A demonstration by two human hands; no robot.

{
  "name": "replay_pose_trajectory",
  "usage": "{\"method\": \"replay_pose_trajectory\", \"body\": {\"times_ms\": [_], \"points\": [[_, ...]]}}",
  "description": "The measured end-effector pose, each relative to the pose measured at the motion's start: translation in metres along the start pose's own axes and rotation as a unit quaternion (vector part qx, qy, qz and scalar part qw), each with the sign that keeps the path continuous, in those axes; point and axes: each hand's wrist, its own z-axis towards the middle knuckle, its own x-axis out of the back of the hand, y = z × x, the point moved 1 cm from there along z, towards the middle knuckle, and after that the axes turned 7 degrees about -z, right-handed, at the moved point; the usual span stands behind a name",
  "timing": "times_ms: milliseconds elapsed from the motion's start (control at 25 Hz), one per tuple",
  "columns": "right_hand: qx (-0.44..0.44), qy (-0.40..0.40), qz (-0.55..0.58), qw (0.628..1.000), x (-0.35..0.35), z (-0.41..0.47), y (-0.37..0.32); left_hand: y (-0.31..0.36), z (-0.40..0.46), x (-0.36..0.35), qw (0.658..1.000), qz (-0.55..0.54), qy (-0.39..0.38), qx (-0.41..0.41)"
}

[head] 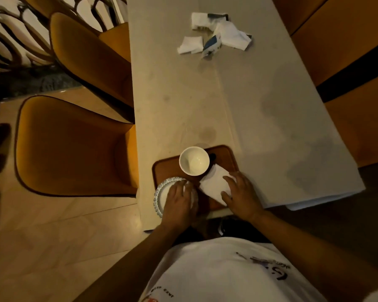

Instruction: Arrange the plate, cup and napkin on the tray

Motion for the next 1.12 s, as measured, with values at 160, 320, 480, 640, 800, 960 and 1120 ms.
{"method": "replay_pose_trajectory", "body": {"times_ms": [160,320,480,640,800,960,1120], "points": [[0.031,-0.055,-0.079,0.995,-0.003,0.005,-0.009,-0.018,-0.008,0.008,0.997,0.035,-0.034,0.061],[0.096,-0.077,-0.127,0.984,0.002,0.010,-0.008,-0.014,-0.009,0.012,0.988,0.041,-0.014,0.146],[0.106,-0.098,-0.146,0.979,0.004,0.012,0.004,-0.001,-0.011,0.007,0.981,0.062,-0.022,0.184],[0.101,-0.108,-0.142,0.979,0.005,0.012,0.004,0.008,-0.010,0.006,0.978,0.070,-0.062,0.185],[0.079,-0.121,-0.129,0.981,0.009,0.010,0.000,0.014,-0.009,0.009,0.981,0.069,-0.072,0.165],[0.066,-0.161,-0.103,0.979,0.019,0.006,-0.005,0.017,-0.007,0.018,0.978,0.032,-0.101,0.179],[0.060,-0.249,-0.107,0.961,0.064,0.024,-0.028,0.039,0.029,0.069,0.971,-0.033,-0.174,0.162]]}}
